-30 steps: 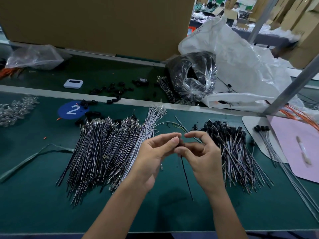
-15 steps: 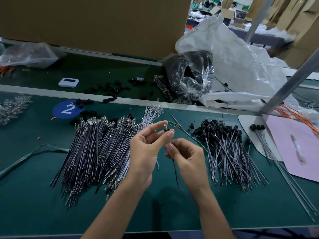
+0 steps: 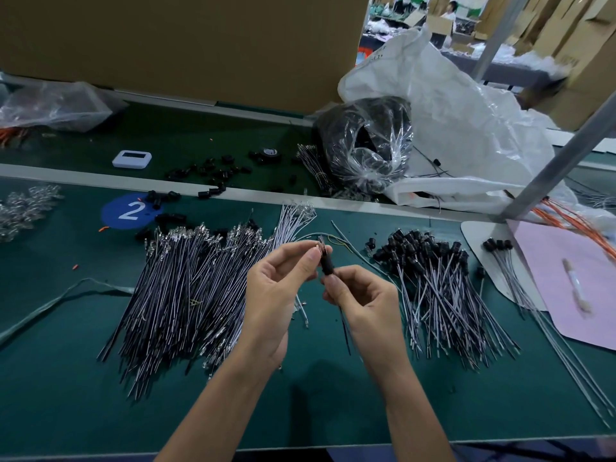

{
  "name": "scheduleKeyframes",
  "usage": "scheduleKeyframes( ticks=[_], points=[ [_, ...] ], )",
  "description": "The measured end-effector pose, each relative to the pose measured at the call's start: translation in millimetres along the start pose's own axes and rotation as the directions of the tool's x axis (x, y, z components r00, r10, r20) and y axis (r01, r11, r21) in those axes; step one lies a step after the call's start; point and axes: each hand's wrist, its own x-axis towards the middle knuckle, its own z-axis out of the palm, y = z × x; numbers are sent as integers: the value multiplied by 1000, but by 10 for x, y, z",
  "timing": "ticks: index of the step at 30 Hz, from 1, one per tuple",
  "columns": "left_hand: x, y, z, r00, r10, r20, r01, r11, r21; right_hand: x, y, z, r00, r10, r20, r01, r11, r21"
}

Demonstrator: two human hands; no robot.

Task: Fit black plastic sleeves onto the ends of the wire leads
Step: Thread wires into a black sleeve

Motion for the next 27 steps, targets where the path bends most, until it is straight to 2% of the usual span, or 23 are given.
scheduleKeyframes(
  ticks=[9,15,23,27],
  points=[
    [23,41,-22,1000,-19,4,18,994,110,-26,9,-6,999,-37,-2,37,993,-114],
    [16,69,-18,1000,4,4,-5,993,116,-34,20,-7,997,-67,-27,61,981,-185],
    [24,105,-54,998,-16,-62,18,999,45,-67,1,18,996,-45,-72,37,993,-112],
    [5,106,-48,999,-44,-7,44,998,50,-69,-20,44,996,-47,-75,43,998,-55]
  ],
)
